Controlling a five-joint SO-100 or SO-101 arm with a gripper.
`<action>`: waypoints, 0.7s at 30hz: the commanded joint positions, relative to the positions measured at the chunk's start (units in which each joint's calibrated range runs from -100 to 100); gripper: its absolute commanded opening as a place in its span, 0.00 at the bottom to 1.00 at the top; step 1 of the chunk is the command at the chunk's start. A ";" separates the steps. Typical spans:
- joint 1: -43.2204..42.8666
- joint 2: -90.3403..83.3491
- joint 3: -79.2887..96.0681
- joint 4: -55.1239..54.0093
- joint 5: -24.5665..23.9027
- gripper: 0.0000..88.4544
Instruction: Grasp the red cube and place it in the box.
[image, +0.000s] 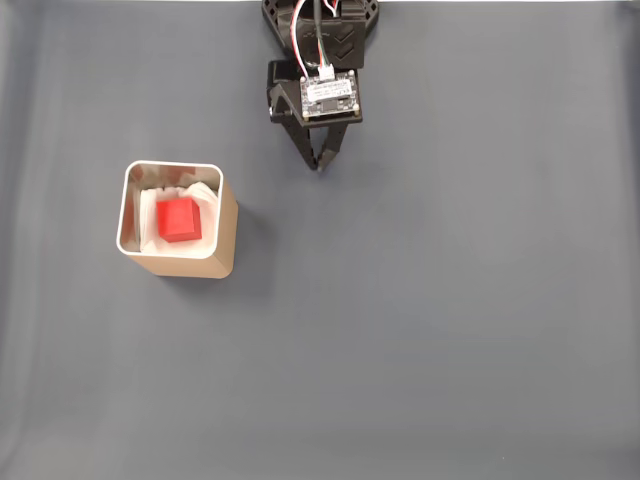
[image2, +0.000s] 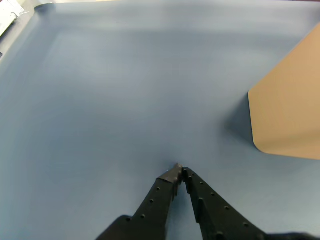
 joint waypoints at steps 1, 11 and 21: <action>-0.28 -0.72 0.55 4.26 0.44 0.00; -0.28 -0.80 0.55 15.01 0.10 0.00; 0.93 -0.80 0.55 17.14 -2.44 0.00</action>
